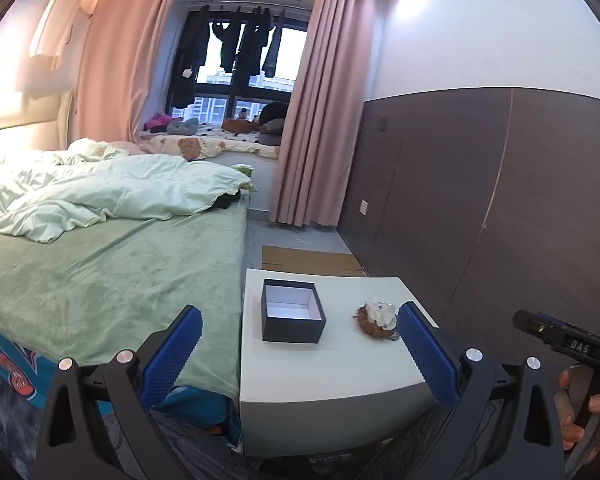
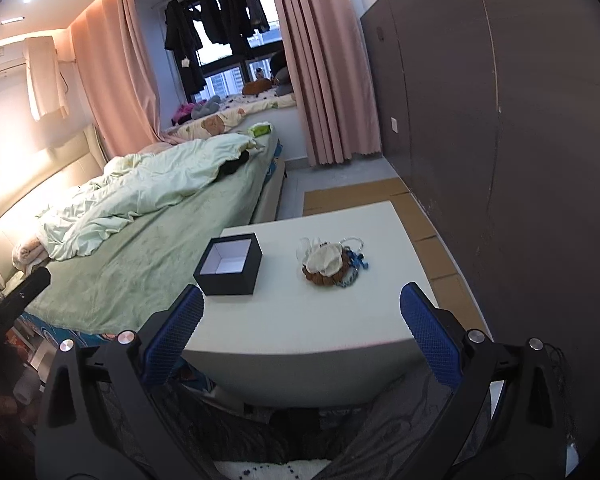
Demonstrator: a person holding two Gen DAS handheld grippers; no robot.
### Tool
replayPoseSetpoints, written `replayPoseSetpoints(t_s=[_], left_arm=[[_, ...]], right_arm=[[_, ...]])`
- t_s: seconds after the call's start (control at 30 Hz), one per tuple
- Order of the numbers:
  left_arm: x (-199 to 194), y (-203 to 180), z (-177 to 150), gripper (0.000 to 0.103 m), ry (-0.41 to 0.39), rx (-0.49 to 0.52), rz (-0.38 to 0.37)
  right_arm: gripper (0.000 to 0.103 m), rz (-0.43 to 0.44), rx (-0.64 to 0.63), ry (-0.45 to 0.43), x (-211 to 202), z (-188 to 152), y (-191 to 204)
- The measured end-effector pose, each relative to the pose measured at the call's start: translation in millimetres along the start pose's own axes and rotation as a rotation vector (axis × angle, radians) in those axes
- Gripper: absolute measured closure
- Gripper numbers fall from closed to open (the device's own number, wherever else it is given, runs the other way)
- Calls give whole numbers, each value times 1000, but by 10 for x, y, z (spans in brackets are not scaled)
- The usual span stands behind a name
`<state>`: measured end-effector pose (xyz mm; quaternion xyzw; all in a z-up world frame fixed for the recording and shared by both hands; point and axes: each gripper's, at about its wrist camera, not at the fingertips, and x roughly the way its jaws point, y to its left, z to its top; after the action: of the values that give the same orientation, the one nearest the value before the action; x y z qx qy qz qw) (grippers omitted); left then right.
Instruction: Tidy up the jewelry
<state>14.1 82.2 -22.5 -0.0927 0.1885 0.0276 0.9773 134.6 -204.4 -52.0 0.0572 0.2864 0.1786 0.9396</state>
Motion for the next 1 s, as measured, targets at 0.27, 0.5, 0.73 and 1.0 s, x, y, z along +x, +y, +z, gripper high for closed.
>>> replayPoseSetpoints(t_s=[0.27,0.5,0.73,1.0], left_arm=[[-212,-99,8,8,-19,14,-41],[-336,-117,-28,8,-23,-9,-40],[-437,-124,-68,8,-23,-3,-47],[-499,-94,-109,8,-26,-28,-53]], right_arm=[[5,-24,1,12,-185,-105,8],[5,-27,1,6,-284,-155,18],[5,-27,15,10,-358,-194,21],[5,-37,17,21,-391,-221,4]])
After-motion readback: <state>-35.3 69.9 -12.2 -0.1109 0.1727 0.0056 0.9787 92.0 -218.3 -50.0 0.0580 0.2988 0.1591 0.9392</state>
